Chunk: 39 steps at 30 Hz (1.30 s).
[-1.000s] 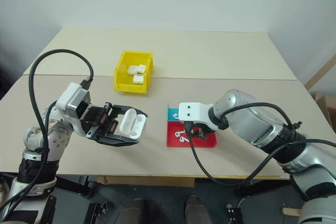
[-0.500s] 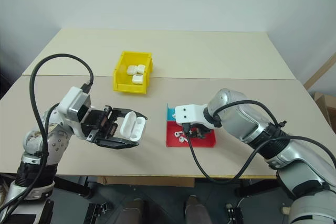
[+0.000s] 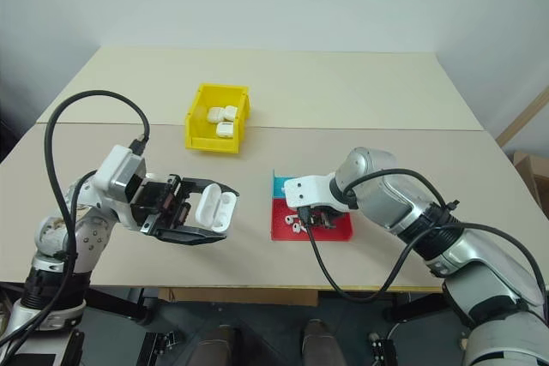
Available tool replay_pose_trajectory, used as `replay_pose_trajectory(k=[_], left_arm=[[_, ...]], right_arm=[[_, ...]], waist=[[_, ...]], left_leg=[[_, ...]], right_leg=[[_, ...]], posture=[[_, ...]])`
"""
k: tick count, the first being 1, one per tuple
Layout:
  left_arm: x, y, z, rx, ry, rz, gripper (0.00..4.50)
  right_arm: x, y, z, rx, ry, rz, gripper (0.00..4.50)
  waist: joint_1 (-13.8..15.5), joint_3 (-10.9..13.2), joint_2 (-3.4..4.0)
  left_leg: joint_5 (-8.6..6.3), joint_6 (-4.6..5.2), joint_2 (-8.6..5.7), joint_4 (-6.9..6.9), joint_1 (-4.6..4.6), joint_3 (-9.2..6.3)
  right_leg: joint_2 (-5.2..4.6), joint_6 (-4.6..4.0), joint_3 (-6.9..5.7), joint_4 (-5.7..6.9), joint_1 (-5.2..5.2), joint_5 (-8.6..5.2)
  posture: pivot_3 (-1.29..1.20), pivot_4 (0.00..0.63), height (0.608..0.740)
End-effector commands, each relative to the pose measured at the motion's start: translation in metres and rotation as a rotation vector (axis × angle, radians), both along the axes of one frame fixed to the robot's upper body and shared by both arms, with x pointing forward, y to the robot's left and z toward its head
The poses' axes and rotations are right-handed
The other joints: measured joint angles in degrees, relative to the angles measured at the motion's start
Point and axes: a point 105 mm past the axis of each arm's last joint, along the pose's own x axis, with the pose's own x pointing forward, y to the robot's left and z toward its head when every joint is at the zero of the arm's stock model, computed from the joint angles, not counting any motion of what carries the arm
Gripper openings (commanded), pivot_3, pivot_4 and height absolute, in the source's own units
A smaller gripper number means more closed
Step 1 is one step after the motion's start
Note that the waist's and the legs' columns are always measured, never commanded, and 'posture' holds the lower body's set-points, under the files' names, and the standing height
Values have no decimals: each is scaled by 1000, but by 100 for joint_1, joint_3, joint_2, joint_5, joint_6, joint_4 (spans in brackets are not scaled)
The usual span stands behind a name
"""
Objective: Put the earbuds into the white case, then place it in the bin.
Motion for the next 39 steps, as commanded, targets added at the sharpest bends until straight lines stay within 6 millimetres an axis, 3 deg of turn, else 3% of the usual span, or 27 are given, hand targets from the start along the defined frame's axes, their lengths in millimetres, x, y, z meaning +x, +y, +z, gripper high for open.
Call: replay_pose_trajectory(k=[1, 4, 8, 12, 14, 18, 22, 25, 39], left_arm=[[-1, 2, 7, 1, -47, 3, 2791], [1, 1, 8, -1, -47, 0, 2791], [4, 1, 12, -25, -41, 1, 2791], [8, -1, 20, -43, -50, 3, 2791], [10, -4, 25, -67, -48, 0, 2791], [13, -8, 28, -95, -37, -12, 2791], [21, -11, 34, -126, 1, 12, 2791], [25, -13, 36, -128, 21, 30, 2791], [28, -14, 37, -107, 24, 19, 2791]], right_arm=[[2, 0, 5, 36, -13, -29, 641], [7, 1, 20, 109, -42, -87, 641], [4, 6, 63, 348, -23, -185, 641], [-11, 1, 121, 746, -4, -248, 641], [-23, 1, 154, 1030, -84, -155, 641], [-45, 5, 180, 1356, -37, -101, 641], [-73, 28, 177, 1426, 2, -8, 641], [-80, 40, 173, 1443, 7, 6, 641], [-67, 63, 147, 1344, -39, -41, 641]], waist=[[0, 0, 0], [0, 0, 0], [3, 1, 1], [16, 1, 1], [30, -1, -2], [12, -1, -2], [-7, -2, 2], [-24, -2, 3], [-18, -2, 3]], left_leg=[[0, 0, 0, 0, 0, 0], [0, 0, 0, 0, -1, 0], [0, 0, -1, -2, -10, -2], [0, 0, -1, -5, -13, -5], [0, 0, -1, -10, -10, -10], [0, 0, -3, -11, -7, -12], [1, 0, 0, -14, -4, -16], [1, 0, -2, -16, -4, -15], [1, -1, -2, -17, -5, -15]], right_leg=[[0, 0, 0, 0, 0, 0], [0, 0, 0, 1, -1, 0], [0, 0, 0, 2, -10, 0], [-1, 0, -3, -3, -8, 0], [-1, 0, -7, -4, -2, 0], [-3, 0, -9, -4, 3, 1], [2, -1, -9, 10, -5, 0], [1, -1, -7, 8, -5, 0], [1, -1, -8, 1, -5, 0]], posture=[[0, 150, 740], [0, 150, 740], [0, 150, 740], [0, 150, 740], [0, 150, 740], [0, 150, 740], [0, 150, 740], [0, 150, 740], [0, 150, 740]])
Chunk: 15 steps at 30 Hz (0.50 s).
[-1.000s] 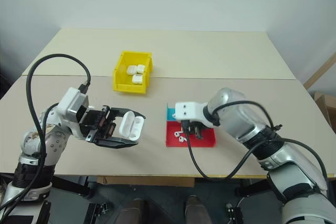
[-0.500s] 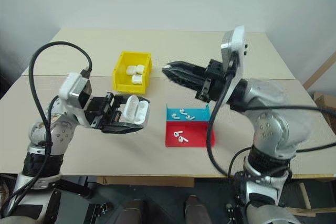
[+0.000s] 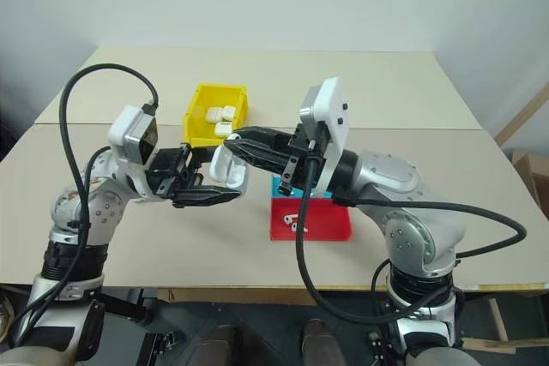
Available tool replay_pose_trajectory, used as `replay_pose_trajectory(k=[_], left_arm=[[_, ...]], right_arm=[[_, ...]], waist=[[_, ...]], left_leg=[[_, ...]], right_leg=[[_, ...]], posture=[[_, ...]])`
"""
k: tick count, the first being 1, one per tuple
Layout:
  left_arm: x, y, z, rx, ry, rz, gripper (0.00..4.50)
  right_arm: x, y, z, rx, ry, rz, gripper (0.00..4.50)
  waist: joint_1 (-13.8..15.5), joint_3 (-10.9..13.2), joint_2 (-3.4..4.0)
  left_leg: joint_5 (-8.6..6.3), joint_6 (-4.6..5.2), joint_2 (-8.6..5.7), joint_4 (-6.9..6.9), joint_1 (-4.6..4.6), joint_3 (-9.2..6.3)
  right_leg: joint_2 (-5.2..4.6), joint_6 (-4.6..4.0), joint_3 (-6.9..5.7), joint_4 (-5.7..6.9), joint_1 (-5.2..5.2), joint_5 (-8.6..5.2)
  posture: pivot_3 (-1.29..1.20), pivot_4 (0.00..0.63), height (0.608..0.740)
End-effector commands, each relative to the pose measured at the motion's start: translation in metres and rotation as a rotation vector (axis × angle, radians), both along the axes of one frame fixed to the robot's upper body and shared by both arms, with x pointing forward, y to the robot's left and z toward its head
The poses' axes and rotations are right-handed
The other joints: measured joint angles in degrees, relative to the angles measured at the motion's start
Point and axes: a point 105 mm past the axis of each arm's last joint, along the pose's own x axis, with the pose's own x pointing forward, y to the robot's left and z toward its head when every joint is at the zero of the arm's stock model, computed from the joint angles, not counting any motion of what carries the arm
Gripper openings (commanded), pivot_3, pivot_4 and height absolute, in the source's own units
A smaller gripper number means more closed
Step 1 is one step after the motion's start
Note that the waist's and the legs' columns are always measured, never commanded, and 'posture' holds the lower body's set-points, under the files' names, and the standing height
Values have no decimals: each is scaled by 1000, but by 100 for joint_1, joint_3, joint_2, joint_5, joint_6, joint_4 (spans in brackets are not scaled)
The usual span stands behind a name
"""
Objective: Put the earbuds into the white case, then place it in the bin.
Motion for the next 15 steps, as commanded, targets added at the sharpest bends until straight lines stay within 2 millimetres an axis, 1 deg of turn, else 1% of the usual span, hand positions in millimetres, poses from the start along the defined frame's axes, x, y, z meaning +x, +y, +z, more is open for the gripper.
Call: replay_pose_trajectory(k=[1, 9, 11, 13, 14, 15], left_arm=[[-2, 1, 11, -9, -49, -15, 2791], [-1, 4, 10, -2, -50, -12, 2791], [-1, 4, 9, -1, -51, -14, 2791], [-1, 5, 9, 0, -52, -13, 2791], [-1, 5, 9, 0, -52, -13, 2791], [-1, 5, 9, 0, -52, -12, 2791]], right_arm=[[-3, 3, -2, -7, -27, -1, 641], [-3, 2, -8, -28, -32, -6, 641], [-3, 2, -8, -28, -39, -9, 1356], [-3, 2, -8, -29, -43, -9, 1839], [-3, 2, -8, -29, -44, -8, 2249], [-4, 2, -7, -30, -46, -7, 2500]], waist=[[1, 0, 0], [3, 0, 0], [5, 0, 0], [5, 0, 0], [5, 0, 0], [5, 0, 0]], left_leg=[[0, 0, 0, 0, 0, 0], [0, 0, 0, -1, -1, 0], [0, 0, 0, -1, -1, 0], [0, 0, 0, -1, -1, 0], [0, 0, 0, -1, -1, 0], [0, 0, 0, -1, 0, 0]], right_leg=[[1, 0, 0, 0, 0, 0], [0, 0, -1, -2, 0, 0], [0, 0, 0, -2, 0, 0], [1, 0, -1, -2, 0, 0], [0, 0, 0, -2, 0, 0], [0, 0, 0, -2, 0, 0]], posture=[[0, 150, 740], [0, 150, 740], [0, 150, 740], [0, 150, 740], [0, 150, 740], [0, 150, 740]])
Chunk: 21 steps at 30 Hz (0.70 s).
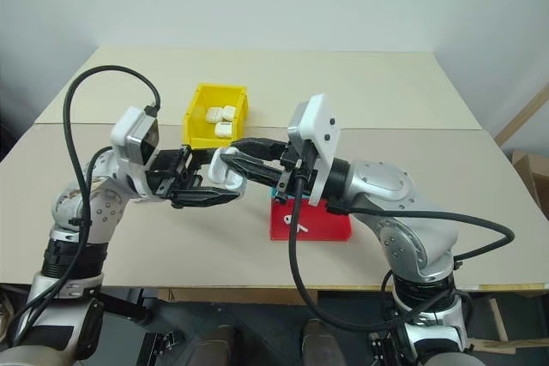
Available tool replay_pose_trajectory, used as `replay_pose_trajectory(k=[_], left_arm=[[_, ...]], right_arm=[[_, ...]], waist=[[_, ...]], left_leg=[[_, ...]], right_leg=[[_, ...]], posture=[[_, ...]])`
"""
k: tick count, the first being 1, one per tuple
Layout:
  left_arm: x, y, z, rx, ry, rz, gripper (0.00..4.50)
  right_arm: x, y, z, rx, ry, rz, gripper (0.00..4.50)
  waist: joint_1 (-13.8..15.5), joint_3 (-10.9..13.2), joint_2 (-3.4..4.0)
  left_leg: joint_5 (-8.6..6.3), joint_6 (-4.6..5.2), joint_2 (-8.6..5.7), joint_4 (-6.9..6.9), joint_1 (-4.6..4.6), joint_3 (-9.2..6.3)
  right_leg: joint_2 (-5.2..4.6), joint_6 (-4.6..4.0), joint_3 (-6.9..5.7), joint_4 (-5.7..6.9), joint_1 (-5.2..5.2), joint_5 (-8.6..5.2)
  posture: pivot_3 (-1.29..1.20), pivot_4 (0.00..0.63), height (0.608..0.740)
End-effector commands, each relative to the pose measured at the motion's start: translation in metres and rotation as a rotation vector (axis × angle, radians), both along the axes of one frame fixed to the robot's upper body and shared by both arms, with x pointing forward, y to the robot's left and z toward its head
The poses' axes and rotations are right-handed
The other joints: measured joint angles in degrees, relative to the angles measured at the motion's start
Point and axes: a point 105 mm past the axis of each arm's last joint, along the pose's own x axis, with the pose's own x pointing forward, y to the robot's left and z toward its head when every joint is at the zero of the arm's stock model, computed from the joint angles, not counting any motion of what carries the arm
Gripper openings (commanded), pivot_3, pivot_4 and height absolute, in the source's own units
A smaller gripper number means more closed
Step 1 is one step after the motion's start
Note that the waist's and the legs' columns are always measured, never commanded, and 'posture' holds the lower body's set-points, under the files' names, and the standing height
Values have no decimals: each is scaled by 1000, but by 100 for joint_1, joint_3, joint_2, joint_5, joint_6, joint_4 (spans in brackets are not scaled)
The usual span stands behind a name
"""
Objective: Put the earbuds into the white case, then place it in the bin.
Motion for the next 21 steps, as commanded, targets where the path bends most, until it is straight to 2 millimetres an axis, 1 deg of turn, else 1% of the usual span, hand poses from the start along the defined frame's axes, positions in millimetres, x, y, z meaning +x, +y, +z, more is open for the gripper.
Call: replay_pose_trajectory(k=[1, 4, 5, 6, 10, 12, 14, 16, 17, 19, 20, 21], left_arm=[[-2, 3, 11, -20, -58, 1, 2791], [-1, 4, 11, -17, -58, 3, 2791], [-1, 4, 11, -17, -58, 4, 2791], [0, 4, 11, -16, -58, 6, 2791], [3, 6, 10, -7, -61, 22, 2791], [3, 9, 9, 5, -64, 29, 2791], [3, 13, 9, 23, -74, 35, 2791], [3, 18, 10, 31, -82, 44, 2791], [2, 19, 10, 32, -84, 46, 2791], [1, 20, 10, 34, -87, 48, 2791], [0, 19, 9, 34, -87, 48, 2791], [-1, 19, 8, 34, -88, 50, 2791]], right_arm=[[-5, -1, 5, 10, -36, 11, 2855], [-5, -3, 6, 8, -41, 4, 3820], [-5, -3, 6, 6, -43, 5, 4202], [-6, -4, 7, 10, -43, 8, 4435], [-9, -18, 24, 60, -42, 39, 4435], [-6, -31, 30, 57, -29, 53, 4435], [2, -44, 33, 12, -24, 45, 4435], [22, -59, 23, -190, -37, 26, 4435], [35, -65, 15, -310, -34, 10, 4268], [54, -74, 6, -474, -41, 1, 3838], [64, -76, 3, -555, -58, 10, 3536], [73, -76, 0, -626, -72, 16, 3141]], waist=[[0, 0, 0], [0, 0, 0], [1, 0, 0], [2, 0, 0], [5, 0, 0], [5, 0, 0], [6, 0, 0], [6, 2, 2], [4, 3, 5], [-18, 3, 5], [-25, 3, 5], [-58, 3, 5]], left_leg=[[0, 0, 0, 0, 0, 0], [0, 0, 0, 0, -1, 0], [0, 0, 0, 0, -1, 0], [0, 0, 0, 0, -1, 0], [0, 0, 0, 0, -2, 0], [0, 0, 0, 0, -2, 0], [0, 0, 0, 0, -2, 0], [0, 0, 1, -2, 0, 0], [0, 0, -1, -3, 0, 3], [0, 1, 2, -5, 4, 11], [0, 1, 6, -8, 6, 14], [0, 1, 7, -13, 5, 15]], right_leg=[[0, 0, 0, -1, 0, 0], [0, 0, 0, -2, 0, 0], [0, 0, 0, -2, 0, 0], [0, 0, 0, -2, 0, 0], [0, 0, 0, -3, 1, 0], [-1, 0, 0, -5, 2, 0], [-1, 0, -1, -8, 4, 0], [0, 0, -2, -10, 5, 0], [-1, 0, -1, -12, 4, 0], [-1, -2, 2, -22, 5, 1], [3, -4, 3, -27, 6, 2], [5, -4, 4, -29, 4, 3]], posture=[[0, 150, 740], [0, 150, 740], [0, 150, 740], [0, 150, 740], [0, 150, 740], [0, 150, 740], [0, 150, 740], [0, 150, 740], [0, 150, 740], [0, 150, 740], [0, 150, 740], [0, 150, 740]])
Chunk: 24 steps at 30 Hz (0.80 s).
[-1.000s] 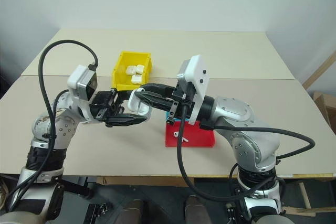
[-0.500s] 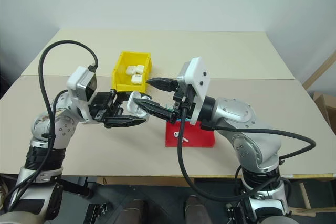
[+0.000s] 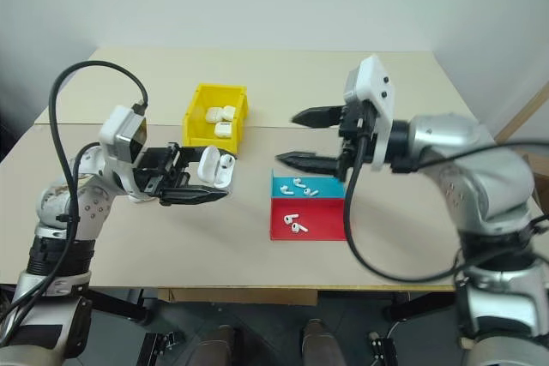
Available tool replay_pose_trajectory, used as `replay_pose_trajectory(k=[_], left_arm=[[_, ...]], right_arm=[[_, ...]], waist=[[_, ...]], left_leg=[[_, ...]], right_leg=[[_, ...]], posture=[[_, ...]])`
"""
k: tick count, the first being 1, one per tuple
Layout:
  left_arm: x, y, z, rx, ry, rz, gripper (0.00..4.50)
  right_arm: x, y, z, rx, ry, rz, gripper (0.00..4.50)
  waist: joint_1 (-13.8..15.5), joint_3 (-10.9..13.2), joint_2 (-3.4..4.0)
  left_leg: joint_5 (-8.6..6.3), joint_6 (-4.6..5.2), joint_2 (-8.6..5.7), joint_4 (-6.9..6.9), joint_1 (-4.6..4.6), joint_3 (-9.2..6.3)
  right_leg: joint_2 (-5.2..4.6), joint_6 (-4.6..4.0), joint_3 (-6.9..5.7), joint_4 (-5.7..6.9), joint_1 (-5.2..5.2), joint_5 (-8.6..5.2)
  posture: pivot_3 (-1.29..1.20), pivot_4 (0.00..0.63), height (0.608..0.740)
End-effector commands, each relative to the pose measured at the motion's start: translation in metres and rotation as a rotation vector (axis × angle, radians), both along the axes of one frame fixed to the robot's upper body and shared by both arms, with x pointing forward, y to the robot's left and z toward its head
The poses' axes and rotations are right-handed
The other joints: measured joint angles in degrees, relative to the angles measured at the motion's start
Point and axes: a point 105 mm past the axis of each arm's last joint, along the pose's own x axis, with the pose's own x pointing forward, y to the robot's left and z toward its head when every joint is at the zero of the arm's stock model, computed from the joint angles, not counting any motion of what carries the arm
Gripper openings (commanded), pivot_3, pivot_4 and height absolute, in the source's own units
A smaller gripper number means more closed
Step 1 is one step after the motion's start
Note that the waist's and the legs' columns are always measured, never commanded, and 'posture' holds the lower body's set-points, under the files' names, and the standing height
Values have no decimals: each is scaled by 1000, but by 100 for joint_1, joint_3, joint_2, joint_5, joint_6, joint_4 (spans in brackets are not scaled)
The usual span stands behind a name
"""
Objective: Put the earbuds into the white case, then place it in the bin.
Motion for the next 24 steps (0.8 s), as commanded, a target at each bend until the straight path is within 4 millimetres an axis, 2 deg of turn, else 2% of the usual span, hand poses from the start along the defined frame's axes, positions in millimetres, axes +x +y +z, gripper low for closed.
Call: replay_pose_trajectory(k=[1, 3, 7, 10, 17, 24], left_arm=[[-7, 1, 7, -14, -53, -4, 2791], [-9, 0, 6, -18, -52, 1, 2791], [-12, 2, 3, -22, -48, 19, 2791], [-11, 2, 2, -22, -47, 28, 2791], [-11, 2, 0, -25, -50, 37, 2791], [-13, 3, -1, -21, -53, 41, 2791]], right_arm=[[24, 2, -11, -247, -58, 62, 2780], [38, 4, -19, -374, -72, 71, 2114], [57, 9, -42, -670, -68, 127, 2114], [61, 12, -54, -779, -50, 177, 2114], [69, 25, -74, -857, -43, 235, 2114], [68, 26, -89, -902, -30, 271, 2114]], waist=[[-73, 1, 1], [-105, 1, 1], [-123, 2, 3], [-92, 2, 4], [-90, 4, 6], [-108, 5, 7]], left_leg=[[0, 0, 3, -1, 1, 2], [0, 0, 4, -4, -5, 2], [0, 0, 1, -3, -14, 5], [0, -1, -1, -2, -13, 6], [3, -5, -2, -2, -10, 3], [3, -6, -2, -2, -7, 3]], right_leg=[[3, 0, 3, 0, -3, 0], [4, -2, 4, 0, -10, 1], [-2, -2, 6, -4, -15, 2], [-6, -2, 5, -2, -14, 2], [-8, -3, 2, 3, -12, 5], [-7, -3, 3, 8, -13, 5]], posture=[[0, 150, 740], [0, 150, 740], [0, 150, 740], [0, 150, 740], [0, 150, 740], [0, 150, 740]])
